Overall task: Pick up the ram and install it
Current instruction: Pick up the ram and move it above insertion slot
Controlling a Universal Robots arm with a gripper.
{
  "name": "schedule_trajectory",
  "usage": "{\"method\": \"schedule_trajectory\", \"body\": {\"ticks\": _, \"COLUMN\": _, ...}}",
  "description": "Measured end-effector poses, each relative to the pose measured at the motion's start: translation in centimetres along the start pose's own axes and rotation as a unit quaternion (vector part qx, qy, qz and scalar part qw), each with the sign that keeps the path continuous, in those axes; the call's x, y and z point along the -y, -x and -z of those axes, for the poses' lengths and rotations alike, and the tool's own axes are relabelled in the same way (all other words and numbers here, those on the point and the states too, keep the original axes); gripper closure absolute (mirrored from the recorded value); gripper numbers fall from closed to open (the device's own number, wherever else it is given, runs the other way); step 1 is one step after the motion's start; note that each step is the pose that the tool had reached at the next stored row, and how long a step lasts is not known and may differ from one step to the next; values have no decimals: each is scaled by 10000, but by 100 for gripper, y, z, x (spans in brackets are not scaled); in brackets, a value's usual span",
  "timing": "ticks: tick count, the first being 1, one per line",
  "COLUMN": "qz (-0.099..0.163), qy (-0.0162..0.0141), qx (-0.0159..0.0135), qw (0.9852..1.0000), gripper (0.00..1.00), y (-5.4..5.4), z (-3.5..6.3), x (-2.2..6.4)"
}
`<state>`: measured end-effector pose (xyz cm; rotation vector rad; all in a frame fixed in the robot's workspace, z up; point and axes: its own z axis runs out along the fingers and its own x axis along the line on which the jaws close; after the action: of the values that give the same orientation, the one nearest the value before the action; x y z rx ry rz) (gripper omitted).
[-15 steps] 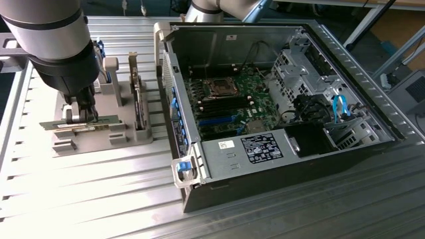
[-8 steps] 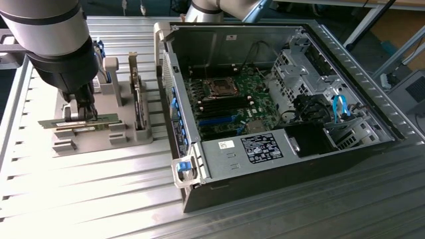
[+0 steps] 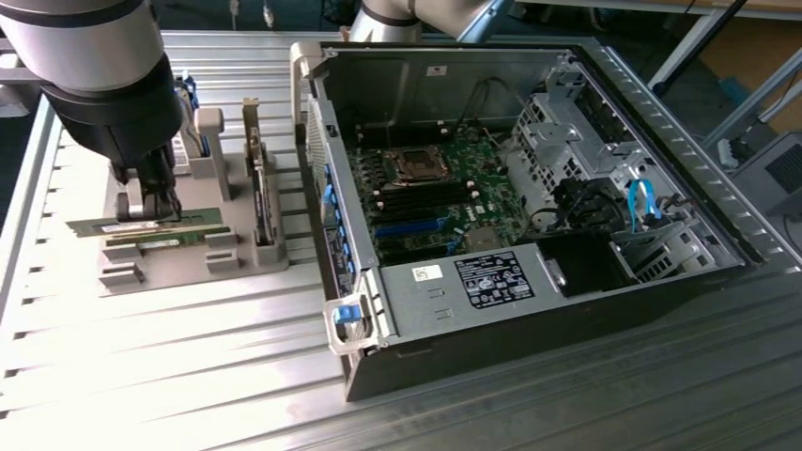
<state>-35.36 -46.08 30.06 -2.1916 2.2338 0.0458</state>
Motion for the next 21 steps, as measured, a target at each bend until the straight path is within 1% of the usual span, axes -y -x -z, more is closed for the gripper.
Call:
{"method": "schedule_trajectory", "body": {"ticks": 8, "qz": 0, "qy": 0, "qx": 0, "qw": 10000, "gripper": 87, "y": 3, "z": 109, "x": 0}}
{"method": "schedule_trajectory", "body": {"ticks": 18, "qz": -1, "qy": 0, "qx": 0, "qw": 10000, "gripper": 87, "y": 6, "z": 207, "x": 0}}
{"method": "schedule_trajectory", "body": {"ticks": 21, "qz": 0, "qy": 0, "qx": 0, "qw": 10000, "gripper": 87, "y": 7, "z": 251, "x": 0}}
